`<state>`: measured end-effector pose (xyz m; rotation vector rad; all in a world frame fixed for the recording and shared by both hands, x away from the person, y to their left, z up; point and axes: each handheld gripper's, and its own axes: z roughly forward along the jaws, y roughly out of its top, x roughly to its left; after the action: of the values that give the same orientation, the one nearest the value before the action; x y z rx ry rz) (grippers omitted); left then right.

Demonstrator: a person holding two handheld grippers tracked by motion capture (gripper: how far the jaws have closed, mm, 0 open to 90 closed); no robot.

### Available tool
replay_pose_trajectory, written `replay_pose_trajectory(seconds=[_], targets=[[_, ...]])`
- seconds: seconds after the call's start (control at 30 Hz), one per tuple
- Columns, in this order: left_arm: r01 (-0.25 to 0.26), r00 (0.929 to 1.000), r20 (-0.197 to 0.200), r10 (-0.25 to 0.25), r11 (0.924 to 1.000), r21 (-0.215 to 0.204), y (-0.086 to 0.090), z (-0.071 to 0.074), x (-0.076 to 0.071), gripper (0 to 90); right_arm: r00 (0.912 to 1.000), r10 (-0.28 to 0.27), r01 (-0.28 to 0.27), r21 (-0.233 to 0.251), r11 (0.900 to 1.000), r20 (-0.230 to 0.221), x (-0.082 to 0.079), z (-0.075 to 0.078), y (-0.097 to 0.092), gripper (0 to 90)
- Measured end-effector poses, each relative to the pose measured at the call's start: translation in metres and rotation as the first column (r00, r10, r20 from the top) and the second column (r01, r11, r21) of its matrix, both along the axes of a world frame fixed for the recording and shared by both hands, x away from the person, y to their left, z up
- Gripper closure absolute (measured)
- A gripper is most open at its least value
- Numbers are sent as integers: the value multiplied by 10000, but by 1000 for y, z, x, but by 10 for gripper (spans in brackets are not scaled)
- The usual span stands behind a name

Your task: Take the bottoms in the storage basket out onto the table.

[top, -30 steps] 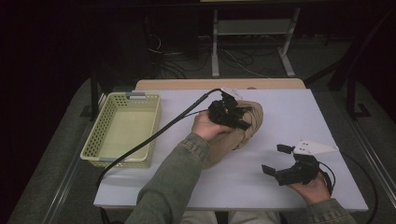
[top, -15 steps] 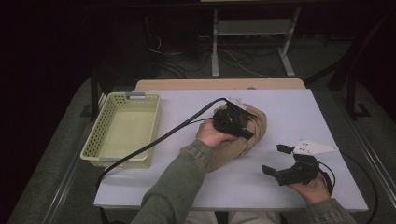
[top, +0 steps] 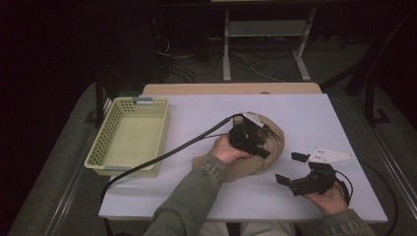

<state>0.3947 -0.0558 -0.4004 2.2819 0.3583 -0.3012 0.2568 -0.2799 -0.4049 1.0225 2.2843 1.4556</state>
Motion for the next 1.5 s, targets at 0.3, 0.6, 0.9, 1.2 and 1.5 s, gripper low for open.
replay_pose_trajectory(seconds=[0.3, 0.6, 0.9, 1.2, 1.5], targets=[[-318, 9993, 180, 322, 9993, -186, -3, -2, -8, 432, 10000, 53, -53, -56, 10000, -1, 1, -1, 0, 3], [-392, 9943, 985, 400, 9992, -102, 1, 12, -20, 240, 10000, 59, -59, -67, 10000, -63, 1, -1, 0, 3], [-481, 9890, 1403, 462, 9988, 101, 11, 30, -26, 123, 9999, 84, -84, -52, 10000, -80, 0, 0, 1, 3], [-1145, 9838, 1380, 1147, 9934, -98, 32, 43, -24, 0, 9999, 113, -114, -79, 9999, -72, 0, -1, 1, 3], [-1641, 9749, 1477, 1664, 9861, -281, 58, 50, -26, 0, 9999, 126, -127, -116, 9999, -98, 0, -2, 2, 3]])
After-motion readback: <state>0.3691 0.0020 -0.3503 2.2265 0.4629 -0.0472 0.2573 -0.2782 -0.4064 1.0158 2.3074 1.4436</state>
